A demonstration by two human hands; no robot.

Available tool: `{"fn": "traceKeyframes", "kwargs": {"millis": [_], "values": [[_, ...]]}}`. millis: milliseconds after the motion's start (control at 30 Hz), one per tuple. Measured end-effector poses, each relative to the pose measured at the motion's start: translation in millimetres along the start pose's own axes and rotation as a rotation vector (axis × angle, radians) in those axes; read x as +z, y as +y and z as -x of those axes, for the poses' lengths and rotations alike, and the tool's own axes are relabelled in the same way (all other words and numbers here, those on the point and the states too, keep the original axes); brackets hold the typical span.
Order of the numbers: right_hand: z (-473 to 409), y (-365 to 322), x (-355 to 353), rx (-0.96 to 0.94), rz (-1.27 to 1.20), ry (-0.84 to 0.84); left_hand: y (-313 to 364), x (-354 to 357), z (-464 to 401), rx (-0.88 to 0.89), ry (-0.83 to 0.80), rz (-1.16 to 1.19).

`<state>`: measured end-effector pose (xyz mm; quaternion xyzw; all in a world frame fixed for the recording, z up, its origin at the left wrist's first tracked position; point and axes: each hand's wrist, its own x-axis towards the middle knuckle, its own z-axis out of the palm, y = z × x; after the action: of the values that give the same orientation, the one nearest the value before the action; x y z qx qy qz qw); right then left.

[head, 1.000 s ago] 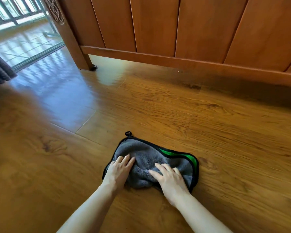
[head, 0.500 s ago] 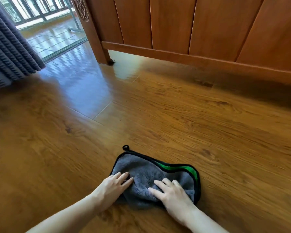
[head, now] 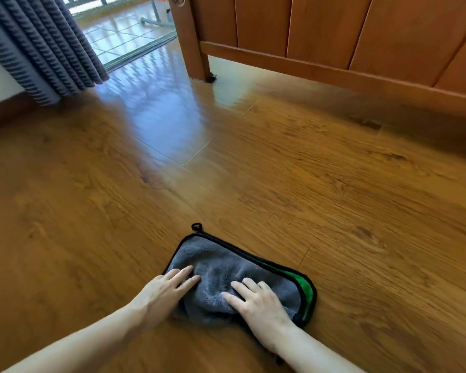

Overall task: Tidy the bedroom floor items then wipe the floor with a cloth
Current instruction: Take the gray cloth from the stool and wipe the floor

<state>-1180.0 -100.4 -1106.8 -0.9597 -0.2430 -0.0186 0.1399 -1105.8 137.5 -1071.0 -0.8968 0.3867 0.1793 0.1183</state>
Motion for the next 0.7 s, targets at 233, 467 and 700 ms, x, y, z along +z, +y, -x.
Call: {"fn": "traceKeyframes", "kwargs": {"millis": [233, 467, 700], "values": [[8, 3, -1, 0.02, -0.069, -0.031, -5, 11, -5, 0.156, 0.196, 0.012], [9, -1, 8, 0.036, 0.036, 0.064, -21, 22, -28, 0.311, 0.296, 0.003], [-8, -7, 12, 0.039, 0.06, -0.059, -45, 32, -33, 0.334, 0.41, 0.058]]}}
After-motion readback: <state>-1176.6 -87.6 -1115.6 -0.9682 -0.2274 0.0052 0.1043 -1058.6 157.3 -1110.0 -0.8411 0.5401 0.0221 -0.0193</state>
